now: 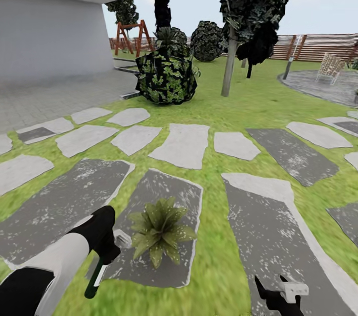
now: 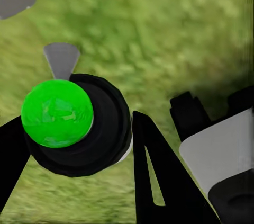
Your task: Pick up the pesticide atomizer in the garden and spray insectifuge to fully cover both potted plants in the garden.
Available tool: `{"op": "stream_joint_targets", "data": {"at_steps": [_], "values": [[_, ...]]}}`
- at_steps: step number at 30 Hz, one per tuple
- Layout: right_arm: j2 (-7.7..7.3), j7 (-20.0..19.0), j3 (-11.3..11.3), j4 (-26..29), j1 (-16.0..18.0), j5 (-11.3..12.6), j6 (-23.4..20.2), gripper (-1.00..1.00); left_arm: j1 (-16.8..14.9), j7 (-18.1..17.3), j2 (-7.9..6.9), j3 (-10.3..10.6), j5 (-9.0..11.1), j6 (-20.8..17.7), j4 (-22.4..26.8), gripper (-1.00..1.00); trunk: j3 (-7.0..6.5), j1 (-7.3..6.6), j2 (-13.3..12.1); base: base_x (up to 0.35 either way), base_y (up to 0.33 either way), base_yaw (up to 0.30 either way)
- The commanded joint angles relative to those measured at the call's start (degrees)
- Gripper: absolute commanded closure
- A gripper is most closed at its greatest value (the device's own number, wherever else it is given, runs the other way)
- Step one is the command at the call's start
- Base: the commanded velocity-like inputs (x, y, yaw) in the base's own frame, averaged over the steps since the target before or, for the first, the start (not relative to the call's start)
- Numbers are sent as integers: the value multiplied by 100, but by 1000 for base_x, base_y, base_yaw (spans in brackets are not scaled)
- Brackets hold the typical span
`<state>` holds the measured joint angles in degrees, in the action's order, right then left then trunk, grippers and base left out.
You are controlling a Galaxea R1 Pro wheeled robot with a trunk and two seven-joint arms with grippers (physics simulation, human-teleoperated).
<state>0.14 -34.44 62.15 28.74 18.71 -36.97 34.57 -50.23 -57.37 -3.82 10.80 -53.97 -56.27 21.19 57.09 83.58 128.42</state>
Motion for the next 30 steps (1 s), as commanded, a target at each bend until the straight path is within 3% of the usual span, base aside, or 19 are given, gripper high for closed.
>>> {"op": "stream_joint_targets", "data": {"at_steps": [1, 5, 12, 20, 30], "values": [[3, -45, 47, 0, 10, -29, 23, -100, -1, -56, -6, 15, -45, -25, -23, 100, 5, -1, 2, 0, 1, -300], [3, -45, 44, 0, 10, -29, 23, -100, 122, -54, -54, 13, -65, -24, -55, 100, 5, -1, 2, 0, 0, -280], [3, -45, 43, 0, 10, -31, 23, -100, 180, -35, -137, 13, -69, -23, 7, 100, 5, -1, 2, -50, 46, -37], [3, -45, 43, 0, 10, -29, 23, -100, 174, -20, -119, 10, -74, -32, 50, 100, 5, -1, 2, -192, 240, 0], [3, -45, 43, 0, 10, -31, 23, -100, 94, -2, -98, -7, -70, -49, 61, 100, 5, -1, 2, 11, 313, -89]]}}
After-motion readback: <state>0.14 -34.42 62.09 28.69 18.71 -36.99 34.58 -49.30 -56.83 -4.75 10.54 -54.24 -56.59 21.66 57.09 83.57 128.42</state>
